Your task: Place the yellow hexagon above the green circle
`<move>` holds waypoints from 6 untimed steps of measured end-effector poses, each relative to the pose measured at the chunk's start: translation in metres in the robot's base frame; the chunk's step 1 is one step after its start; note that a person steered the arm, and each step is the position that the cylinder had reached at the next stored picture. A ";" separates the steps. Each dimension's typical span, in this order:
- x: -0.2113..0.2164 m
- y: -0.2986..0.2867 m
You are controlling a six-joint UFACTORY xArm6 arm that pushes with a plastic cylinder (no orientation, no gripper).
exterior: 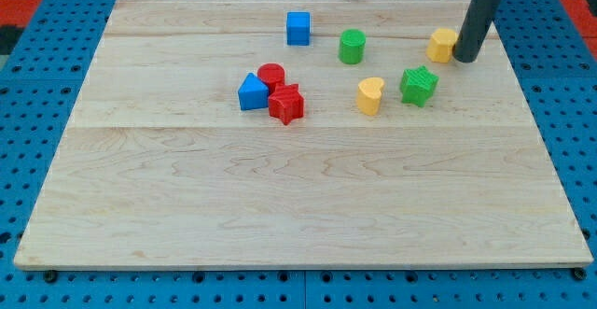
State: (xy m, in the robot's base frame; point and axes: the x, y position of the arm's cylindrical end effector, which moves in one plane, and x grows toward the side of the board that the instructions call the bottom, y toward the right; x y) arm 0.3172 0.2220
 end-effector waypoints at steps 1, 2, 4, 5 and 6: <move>-0.022 -0.010; -0.042 -0.021; -0.036 -0.051; -0.021 -0.054; -0.027 -0.062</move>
